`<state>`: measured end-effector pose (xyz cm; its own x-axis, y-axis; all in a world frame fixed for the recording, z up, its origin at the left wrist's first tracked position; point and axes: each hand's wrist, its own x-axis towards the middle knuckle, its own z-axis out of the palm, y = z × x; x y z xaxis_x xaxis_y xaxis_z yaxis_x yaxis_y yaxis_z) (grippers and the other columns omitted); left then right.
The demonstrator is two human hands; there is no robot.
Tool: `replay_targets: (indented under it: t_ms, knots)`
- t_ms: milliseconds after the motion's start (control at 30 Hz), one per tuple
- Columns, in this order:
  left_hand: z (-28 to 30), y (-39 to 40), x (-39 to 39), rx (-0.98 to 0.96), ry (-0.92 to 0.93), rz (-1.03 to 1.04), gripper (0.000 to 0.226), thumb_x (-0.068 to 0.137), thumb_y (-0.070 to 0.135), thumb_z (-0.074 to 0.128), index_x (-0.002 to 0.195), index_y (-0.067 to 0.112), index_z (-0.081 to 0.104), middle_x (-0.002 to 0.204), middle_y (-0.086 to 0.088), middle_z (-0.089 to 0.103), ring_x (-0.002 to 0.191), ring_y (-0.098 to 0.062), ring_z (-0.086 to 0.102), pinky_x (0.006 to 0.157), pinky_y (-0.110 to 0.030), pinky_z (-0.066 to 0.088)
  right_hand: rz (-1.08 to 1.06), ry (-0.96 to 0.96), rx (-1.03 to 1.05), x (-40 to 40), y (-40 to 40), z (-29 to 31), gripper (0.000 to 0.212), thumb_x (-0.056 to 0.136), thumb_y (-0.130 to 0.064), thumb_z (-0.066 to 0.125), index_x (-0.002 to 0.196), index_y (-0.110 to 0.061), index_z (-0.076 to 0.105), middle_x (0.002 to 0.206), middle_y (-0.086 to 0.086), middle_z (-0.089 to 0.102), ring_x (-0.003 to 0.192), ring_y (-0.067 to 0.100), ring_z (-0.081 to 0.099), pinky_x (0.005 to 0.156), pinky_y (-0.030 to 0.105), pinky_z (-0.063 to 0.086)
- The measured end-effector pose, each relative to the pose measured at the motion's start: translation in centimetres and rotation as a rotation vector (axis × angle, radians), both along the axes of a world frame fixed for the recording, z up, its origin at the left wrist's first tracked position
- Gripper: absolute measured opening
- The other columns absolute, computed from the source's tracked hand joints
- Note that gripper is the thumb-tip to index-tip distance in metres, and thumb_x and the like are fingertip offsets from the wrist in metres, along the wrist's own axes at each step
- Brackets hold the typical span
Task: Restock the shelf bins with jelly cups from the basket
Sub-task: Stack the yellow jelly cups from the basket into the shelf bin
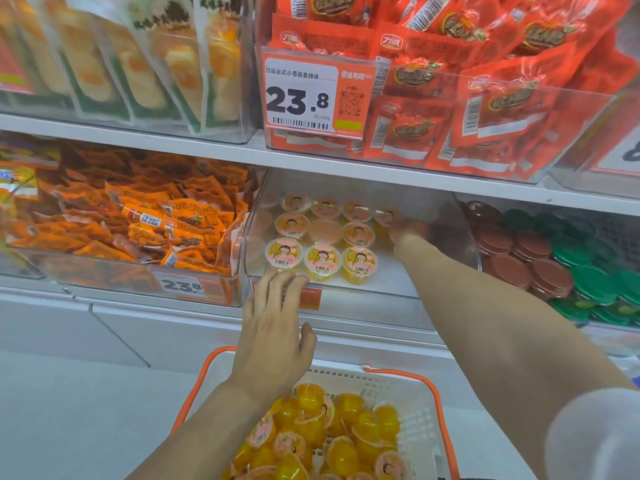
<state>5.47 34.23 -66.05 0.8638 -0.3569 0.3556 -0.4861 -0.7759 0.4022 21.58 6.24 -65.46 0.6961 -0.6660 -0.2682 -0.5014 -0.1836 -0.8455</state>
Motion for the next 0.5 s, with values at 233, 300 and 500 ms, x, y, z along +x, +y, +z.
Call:
replay_targets:
  t_ms: [233, 300, 500]
  knots:
    - [-0.2, 0.0, 0.0, -0.04, -0.005, 0.01, 0.062, 0.079, 0.026, 0.057, 0.138, 0.017, 0.041, 0.139, -0.001, 0.041, 0.137, -0.026, 0.033, 0.102, -0.046, 0.041, 0.014, -0.046, -0.282, -2.3, 1.7, 2.7, 0.037, 0.093, -0.028, 0.067, 0.118, -0.001, 0.064, 0.121, 0.017, 0.067, 0.115, 0.033, 0.062, 0.084, 0.028, 0.047]
    - [-0.1, 0.1, 0.0, -0.037, -0.011, -0.004, 0.061, 0.08, 0.027, 0.056, 0.138, 0.017, 0.041, 0.14, -0.001, 0.041, 0.137, -0.026, 0.033, 0.102, -0.047, 0.041, 0.069, -0.193, -0.374, -3.7, 2.3, 3.5, 0.022, 0.088, -0.019, 0.069, 0.108, -0.01, 0.069, 0.113, 0.015, 0.069, 0.112, 0.032, 0.063, 0.092, 0.027, 0.05]
    - [-0.1, -0.3, -0.9, -0.114, -0.046, 0.029, 0.056, 0.078, 0.013, 0.062, 0.133, 0.011, 0.051, 0.139, -0.006, 0.045, 0.134, -0.028, 0.038, 0.105, -0.047, 0.04, 0.208, -0.755, -0.497, -16.9, 9.7, 5.8, 0.016, 0.084, 0.004, 0.062, 0.085, -0.012, 0.065, 0.095, 0.003, 0.055, 0.071, 0.007, 0.055, 0.069, 0.014, 0.044]
